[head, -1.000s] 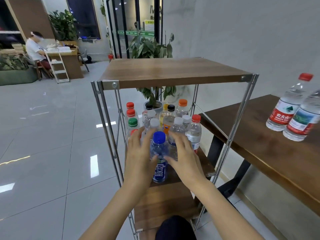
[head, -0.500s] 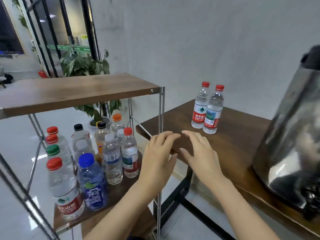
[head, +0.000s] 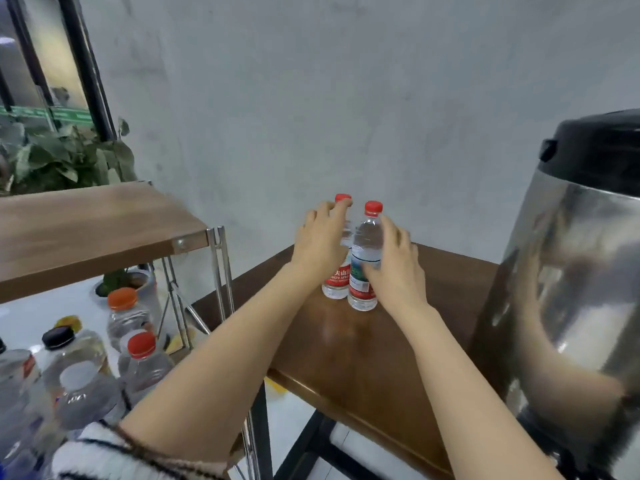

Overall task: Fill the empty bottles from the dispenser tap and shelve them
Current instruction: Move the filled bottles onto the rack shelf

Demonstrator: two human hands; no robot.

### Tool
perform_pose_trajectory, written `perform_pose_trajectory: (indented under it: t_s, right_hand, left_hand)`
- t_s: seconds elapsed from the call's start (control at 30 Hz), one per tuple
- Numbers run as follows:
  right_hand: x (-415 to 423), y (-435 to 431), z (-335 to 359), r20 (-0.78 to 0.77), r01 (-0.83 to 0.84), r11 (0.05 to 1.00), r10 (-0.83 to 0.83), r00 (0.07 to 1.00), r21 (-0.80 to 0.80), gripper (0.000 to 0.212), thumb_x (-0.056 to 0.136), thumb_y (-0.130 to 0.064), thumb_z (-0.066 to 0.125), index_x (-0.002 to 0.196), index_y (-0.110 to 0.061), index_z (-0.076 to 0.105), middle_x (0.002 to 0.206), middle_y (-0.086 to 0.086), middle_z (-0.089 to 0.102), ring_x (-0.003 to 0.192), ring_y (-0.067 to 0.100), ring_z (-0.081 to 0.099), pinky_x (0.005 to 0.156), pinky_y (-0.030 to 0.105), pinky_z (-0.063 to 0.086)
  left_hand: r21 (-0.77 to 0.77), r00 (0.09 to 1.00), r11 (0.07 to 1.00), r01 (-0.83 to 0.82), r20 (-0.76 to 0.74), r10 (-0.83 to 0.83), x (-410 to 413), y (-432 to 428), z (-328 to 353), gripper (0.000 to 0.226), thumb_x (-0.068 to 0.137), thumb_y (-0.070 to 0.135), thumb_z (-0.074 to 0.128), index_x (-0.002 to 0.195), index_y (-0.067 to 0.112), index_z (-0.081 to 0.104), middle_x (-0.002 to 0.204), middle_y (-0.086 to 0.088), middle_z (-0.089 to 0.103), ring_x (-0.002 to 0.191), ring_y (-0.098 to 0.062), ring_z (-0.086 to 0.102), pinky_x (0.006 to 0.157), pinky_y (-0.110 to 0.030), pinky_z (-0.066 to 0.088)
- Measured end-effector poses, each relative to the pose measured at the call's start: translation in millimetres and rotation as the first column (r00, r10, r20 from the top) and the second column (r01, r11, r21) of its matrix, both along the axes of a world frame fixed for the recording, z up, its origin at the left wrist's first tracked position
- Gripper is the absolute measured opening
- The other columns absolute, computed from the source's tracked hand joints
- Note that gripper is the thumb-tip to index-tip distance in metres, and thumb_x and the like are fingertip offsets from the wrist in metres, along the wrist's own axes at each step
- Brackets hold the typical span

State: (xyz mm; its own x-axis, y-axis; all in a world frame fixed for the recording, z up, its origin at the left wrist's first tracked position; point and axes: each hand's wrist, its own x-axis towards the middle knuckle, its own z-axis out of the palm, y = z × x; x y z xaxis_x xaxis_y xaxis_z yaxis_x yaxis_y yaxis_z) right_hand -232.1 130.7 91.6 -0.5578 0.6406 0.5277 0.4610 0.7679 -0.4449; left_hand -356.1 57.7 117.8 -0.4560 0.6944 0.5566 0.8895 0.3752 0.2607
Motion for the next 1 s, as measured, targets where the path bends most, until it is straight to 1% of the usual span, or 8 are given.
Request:
perform_pose_trajectory:
  t_s: [0.17, 0.27, 0.37, 0.47, 0.63, 0.7, 0.83, 1.0]
  right_hand:
    - [-34, 29, 6, -0.019, -0.011, 1.0, 0.01, 1.0, -0.009, 0.099, 0.088, -0.022, 0.073, 0.155, -0.031, 0.0, 0.153, 0.01, 0.028, 0.133, 0.032, 0.041, 0.094, 0.04, 0.049]
    - [-46, 42, 6, 0.005, -0.016, 0.999, 0.017, 1.0, -0.035, 0.105, 0.087, -0.023, 0.074, 0.155, -0.032, -0.005, 0.156, 0.012, 0.024, 0.133, 0.034, 0.042, 0.096, 0.043, 0.048]
    - [-50, 53, 3, 0.004, -0.038, 0.997, 0.038, 0.999, -0.064, 0.102, 0.086, -0.024, 0.075, 0.154, -0.032, 0.0, 0.149, 0.013, 0.034, 0.126, 0.032, 0.049, 0.093, 0.041, 0.049]
    - [-51, 59, 0, -0.06, -0.086, 0.991, 0.08, 0.995, -0.104, 0.097, 0.084, -0.02, 0.077, 0.151, -0.035, 0.009, 0.133, 0.011, 0.048, 0.115, 0.028, 0.057, 0.084, 0.032, 0.047]
    - [-52, 53, -3, -0.094, -0.108, 0.984, 0.095, 0.991, -0.142, 0.099, 0.081, -0.019, 0.079, 0.149, -0.035, 0.01, 0.137, 0.011, 0.041, 0.118, 0.028, 0.055, 0.091, 0.036, 0.049]
    - [-49, 51, -6, -0.114, -0.105, 0.99, 0.094, 0.989, -0.097, 0.097, 0.081, -0.019, 0.08, 0.148, -0.034, 0.011, 0.139, 0.009, 0.042, 0.117, 0.026, 0.057, 0.088, 0.035, 0.05]
    - [-37, 39, -14, -0.175, -0.098, 0.993, 0.085, 0.981, -0.069, 0.094, 0.081, -0.019, 0.08, 0.147, -0.034, 0.015, 0.143, 0.004, 0.04, 0.123, 0.023, 0.054, 0.091, 0.035, 0.05]
    - [-12, 14, -20, -0.195, -0.147, 0.987, 0.133, 0.972, -0.059, 0.092, 0.081, -0.02, 0.08, 0.145, -0.038, 0.017, 0.147, -0.001, 0.036, 0.13, 0.02, 0.048, 0.098, 0.038, 0.048]
  left_hand:
    - [-0.121, 0.992, 0.992, 0.036, 0.124, -0.021, -39, 45, 7, 0.103, 0.08, 0.006, 0.076, 0.156, 0.022, 0.008, 0.152, -0.014, 0.027, 0.131, -0.039, 0.036, 0.099, -0.048, 0.042]
    - [-0.149, 0.976, 0.983, 0.103, 0.204, -0.072, -56, 60, 3, 0.112, 0.077, 0.006, 0.079, 0.157, 0.021, 0.002, 0.155, -0.013, 0.026, 0.133, -0.04, 0.036, 0.103, -0.049, 0.042]
    - [-0.047, 0.948, 0.984, 0.174, 0.278, -0.155, -65, 69, -7, 0.114, 0.072, 0.007, 0.084, 0.156, 0.025, 0.01, 0.148, -0.015, 0.039, 0.13, -0.036, 0.045, 0.104, -0.047, 0.044]
    - [0.087, 0.916, 0.974, 0.208, 0.332, -0.225, -66, 74, -14, 0.108, 0.069, 0.002, 0.086, 0.151, 0.022, 0.02, 0.139, -0.016, 0.045, 0.121, -0.031, 0.051, 0.096, -0.033, 0.045]
    - [0.187, 0.872, 0.942, 0.279, 0.362, -0.33, -62, 70, -19, 0.102, 0.07, -0.008, 0.08, 0.149, 0.018, 0.021, 0.13, -0.009, 0.05, 0.102, -0.026, 0.059, 0.086, -0.033, 0.053]
    - [0.219, 0.872, 0.936, 0.274, 0.355, -0.338, -60, 65, -23, 0.101, 0.07, -0.006, 0.081, 0.148, 0.021, 0.023, 0.134, -0.008, 0.049, 0.104, -0.025, 0.059, 0.086, -0.033, 0.054]
    - [0.302, 0.878, 0.925, 0.23, 0.346, -0.332, -46, 50, -40, 0.096, 0.075, 0.003, 0.081, 0.144, 0.04, 0.025, 0.133, -0.002, 0.047, 0.11, -0.017, 0.052, 0.084, -0.019, 0.044]
    - [0.316, 0.911, 0.934, 0.166, 0.315, -0.268, -12, 18, -47, 0.096, 0.077, 0.002, 0.078, 0.141, 0.047, 0.023, 0.132, -0.005, 0.047, 0.118, -0.022, 0.048, 0.097, -0.041, 0.049]
